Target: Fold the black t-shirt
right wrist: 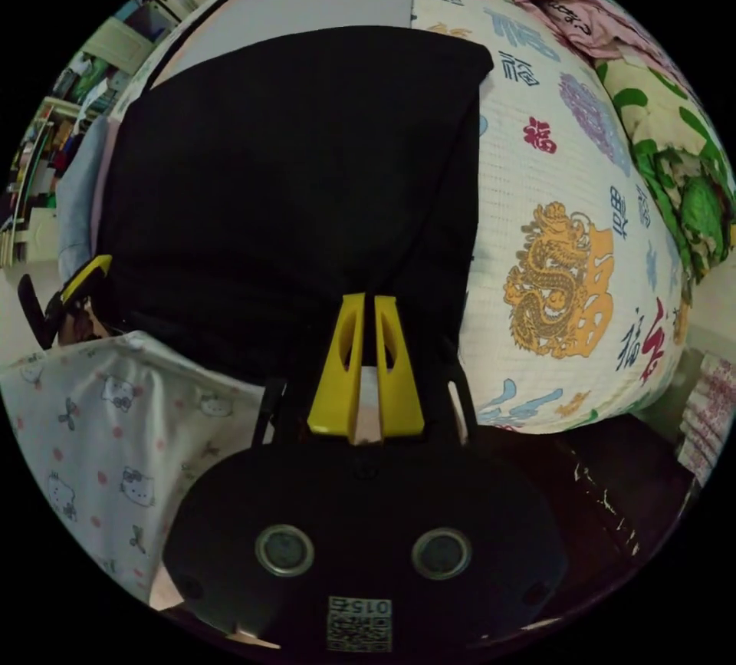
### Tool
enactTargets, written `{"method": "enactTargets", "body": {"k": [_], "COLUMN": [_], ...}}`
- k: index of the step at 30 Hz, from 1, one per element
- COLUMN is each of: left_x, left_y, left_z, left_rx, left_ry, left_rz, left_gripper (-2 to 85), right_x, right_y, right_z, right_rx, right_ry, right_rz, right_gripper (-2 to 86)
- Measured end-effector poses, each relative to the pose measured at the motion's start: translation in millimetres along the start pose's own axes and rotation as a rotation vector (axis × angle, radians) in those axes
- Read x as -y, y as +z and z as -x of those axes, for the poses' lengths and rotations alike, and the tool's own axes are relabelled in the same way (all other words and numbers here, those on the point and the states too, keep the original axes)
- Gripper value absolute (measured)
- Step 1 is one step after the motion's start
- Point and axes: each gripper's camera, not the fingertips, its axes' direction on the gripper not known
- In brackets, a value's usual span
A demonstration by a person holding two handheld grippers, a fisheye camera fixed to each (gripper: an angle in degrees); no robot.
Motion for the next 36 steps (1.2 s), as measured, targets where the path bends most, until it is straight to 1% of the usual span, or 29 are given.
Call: {"method": "enactTargets", "body": {"k": [3,5,8,11,14,18,22,27,30,36], "left_x": [-6.6,-9.9,-12.8,-17.5,-26.9,-49.6,-61.3,-64.5,-65.4,-65.6], "left_y": [-4.2,-6.2,-9.3,-11.4,-13.5,-16.2,-19.2,-24.2,-28.5,-36.8], "left_z": [2.6,1.3,-2.9,-3.4,-2.9,-5.0,-11.2,-11.3,-13.9,-15.1], "left_rx": [-0.043,-0.063,-0.082,-0.115,-0.147,-0.162,-0.149,-0.173,-0.168,-0.164], "left_ry": [0.010,0.032,0.091,0.115,0.153,0.216,0.234,0.220,0.219,0.210], "left_rz": [-0.024,-0.034,-0.039,-0.050,-0.088,-0.200,-0.255,-0.261,-0.261,-0.269], "left_gripper": [0.4,0.6,0.7,0.6,0.4,0.0,-0.1,-0.2,-0.3,-0.3], "right_x": [-10.3,-13.3,-21.9,-36.0,-51.4,-76.5,-108.0,-167.2,-193.1,-227.1], "right_y": [23.3,36.1,56.8,75.5,90.7,108.0,112.3,99.4,90.7,66.7], "right_z": [14.3,21.0,25.0,37.2,51.3,66.9,68.7,49.3,39.5,35.0], "right_rx": [-0.031,-0.043,-0.036,-0.072,-0.120,-0.173,-0.169,-0.063,-0.008,0.033], "right_ry": [-0.002,-0.022,0.012,0.001,-0.033,-0.073,-0.070,-0.023,0.001,-0.047], "right_rz": [0.054,0.108,0.183,0.239,0.297,0.356,0.341,0.236,0.206,0.209], "right_gripper": [0.9,0.9,0.8,0.8,0.8,0.9,1.0,1.2,1.2,1.1]}}
